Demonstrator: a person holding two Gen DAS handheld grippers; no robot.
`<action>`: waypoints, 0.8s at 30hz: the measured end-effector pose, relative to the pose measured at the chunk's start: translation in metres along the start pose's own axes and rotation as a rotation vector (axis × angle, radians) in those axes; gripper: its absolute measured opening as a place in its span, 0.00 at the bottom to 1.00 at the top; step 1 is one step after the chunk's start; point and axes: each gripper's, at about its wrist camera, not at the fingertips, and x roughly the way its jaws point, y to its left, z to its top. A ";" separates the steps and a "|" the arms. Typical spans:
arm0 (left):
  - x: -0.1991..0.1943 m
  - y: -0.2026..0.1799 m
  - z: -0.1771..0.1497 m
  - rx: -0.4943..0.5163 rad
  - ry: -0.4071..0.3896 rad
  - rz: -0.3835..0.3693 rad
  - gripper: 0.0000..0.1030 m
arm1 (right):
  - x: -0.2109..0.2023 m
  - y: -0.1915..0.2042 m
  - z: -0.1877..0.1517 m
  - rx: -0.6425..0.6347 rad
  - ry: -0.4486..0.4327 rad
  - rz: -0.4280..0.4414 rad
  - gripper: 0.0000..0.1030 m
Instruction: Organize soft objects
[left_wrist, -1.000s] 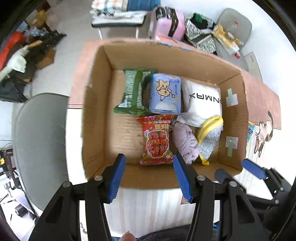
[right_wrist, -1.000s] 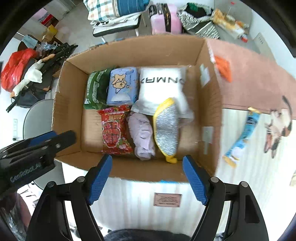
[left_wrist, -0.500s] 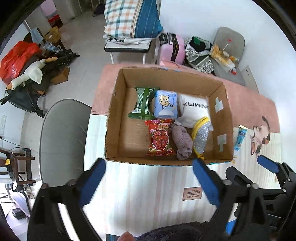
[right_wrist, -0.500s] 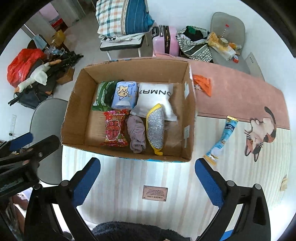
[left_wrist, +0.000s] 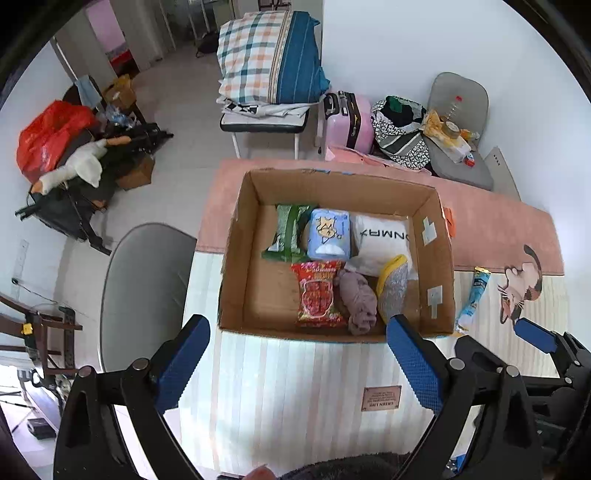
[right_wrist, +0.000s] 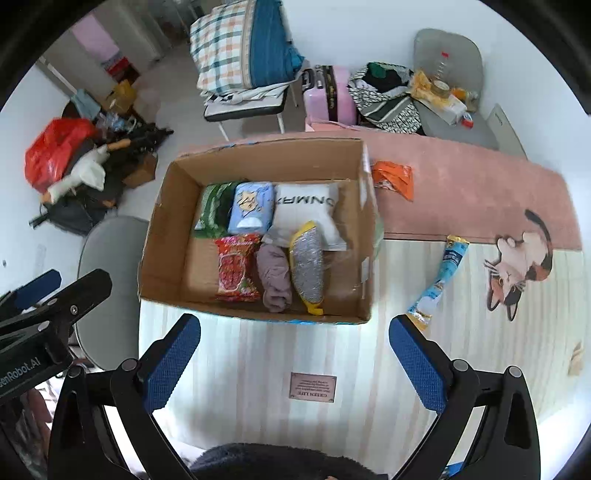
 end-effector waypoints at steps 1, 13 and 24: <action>0.003 -0.011 0.005 0.020 0.000 0.020 0.95 | 0.001 -0.010 0.002 0.023 -0.001 0.001 1.00; 0.095 -0.210 0.084 0.422 0.029 0.154 0.95 | 0.148 -0.237 0.027 0.496 0.207 -0.126 0.92; 0.229 -0.344 0.129 0.883 0.212 0.285 0.95 | 0.226 -0.272 0.046 0.409 0.406 -0.094 0.25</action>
